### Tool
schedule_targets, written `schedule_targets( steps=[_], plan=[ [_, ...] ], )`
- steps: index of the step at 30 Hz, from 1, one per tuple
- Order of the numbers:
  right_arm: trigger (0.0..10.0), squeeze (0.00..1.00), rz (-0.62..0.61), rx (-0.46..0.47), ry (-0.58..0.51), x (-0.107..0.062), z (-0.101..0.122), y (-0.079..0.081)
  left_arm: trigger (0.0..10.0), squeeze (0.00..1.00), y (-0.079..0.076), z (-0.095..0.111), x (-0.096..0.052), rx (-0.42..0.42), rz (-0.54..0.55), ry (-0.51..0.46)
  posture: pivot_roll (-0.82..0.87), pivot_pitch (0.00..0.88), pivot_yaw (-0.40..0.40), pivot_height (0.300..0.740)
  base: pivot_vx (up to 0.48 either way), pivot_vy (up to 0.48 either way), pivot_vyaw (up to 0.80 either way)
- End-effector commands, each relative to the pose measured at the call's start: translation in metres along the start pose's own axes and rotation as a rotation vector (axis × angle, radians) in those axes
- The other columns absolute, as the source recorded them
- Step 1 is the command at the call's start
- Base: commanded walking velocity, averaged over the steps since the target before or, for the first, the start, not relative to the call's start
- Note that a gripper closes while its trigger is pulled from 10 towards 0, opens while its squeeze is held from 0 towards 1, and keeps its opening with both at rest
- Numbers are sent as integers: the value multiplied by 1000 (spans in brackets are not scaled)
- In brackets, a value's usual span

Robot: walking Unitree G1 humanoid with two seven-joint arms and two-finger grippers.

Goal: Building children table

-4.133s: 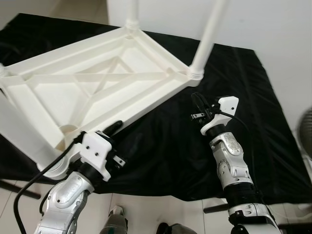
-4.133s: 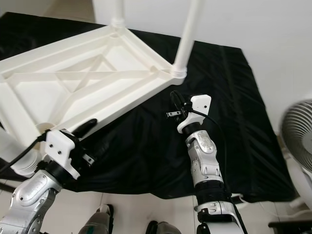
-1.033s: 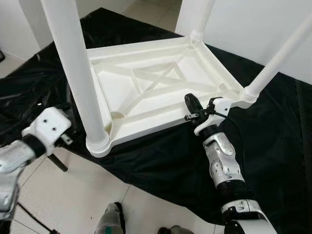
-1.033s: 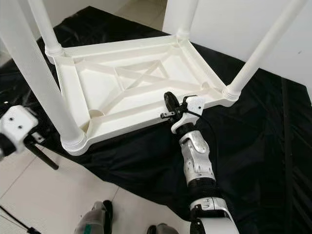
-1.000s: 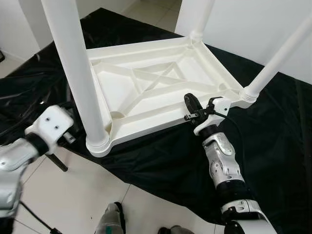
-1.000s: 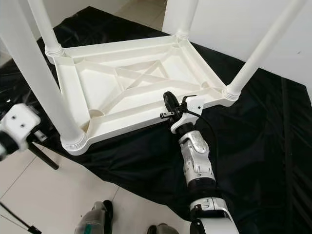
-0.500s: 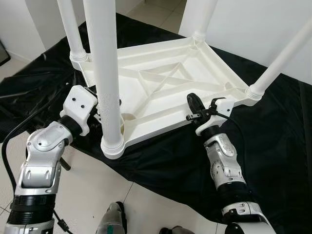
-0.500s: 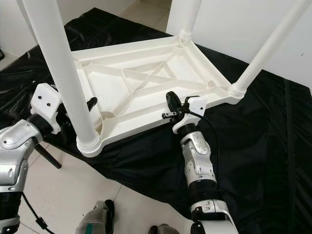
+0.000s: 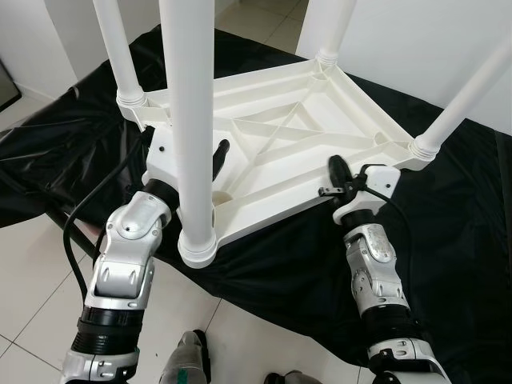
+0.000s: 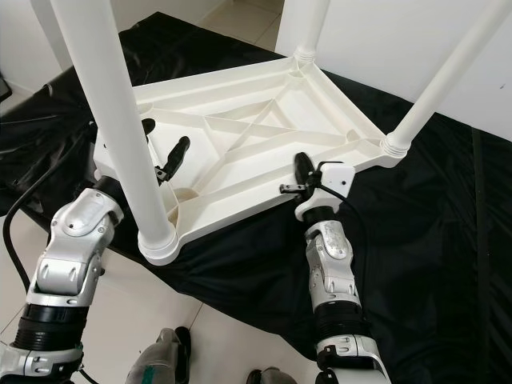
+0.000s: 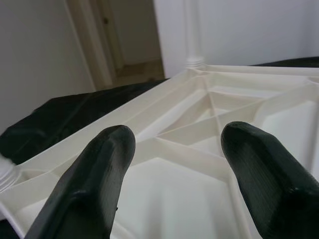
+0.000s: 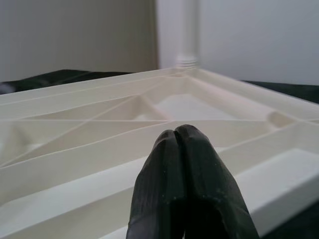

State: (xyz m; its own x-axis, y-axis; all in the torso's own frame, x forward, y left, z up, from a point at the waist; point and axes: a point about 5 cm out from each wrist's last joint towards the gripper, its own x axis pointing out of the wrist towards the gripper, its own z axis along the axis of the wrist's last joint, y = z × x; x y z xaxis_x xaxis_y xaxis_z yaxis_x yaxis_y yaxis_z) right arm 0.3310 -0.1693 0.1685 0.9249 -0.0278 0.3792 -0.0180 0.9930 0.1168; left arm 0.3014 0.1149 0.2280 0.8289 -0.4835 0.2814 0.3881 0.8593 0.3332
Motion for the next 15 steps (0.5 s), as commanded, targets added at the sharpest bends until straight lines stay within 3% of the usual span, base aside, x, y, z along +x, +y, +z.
schedule_targets(
  steps=[1, 5, 15],
  plan=[
    [10000, 0, -61, -40, 6, -5, -3, -10, 10000, 0, -17, 3, 0, -8, -142, -21, 181, 176, -45, 740, 0, 0, 0],
    [10000, 0, -259, -120, 9, -9, -3, -26, 10000, 0, -32, 6, -3, -46, -239, -49, 177, 173, -45, 740, 0, 0, 0],
    [10000, 0, -440, -212, 86, -17, -13, -38, 10000, 0, -47, 13, -3, -93, -327, -78, 174, 170, -49, 740, 0, 0, 0]
  ],
)
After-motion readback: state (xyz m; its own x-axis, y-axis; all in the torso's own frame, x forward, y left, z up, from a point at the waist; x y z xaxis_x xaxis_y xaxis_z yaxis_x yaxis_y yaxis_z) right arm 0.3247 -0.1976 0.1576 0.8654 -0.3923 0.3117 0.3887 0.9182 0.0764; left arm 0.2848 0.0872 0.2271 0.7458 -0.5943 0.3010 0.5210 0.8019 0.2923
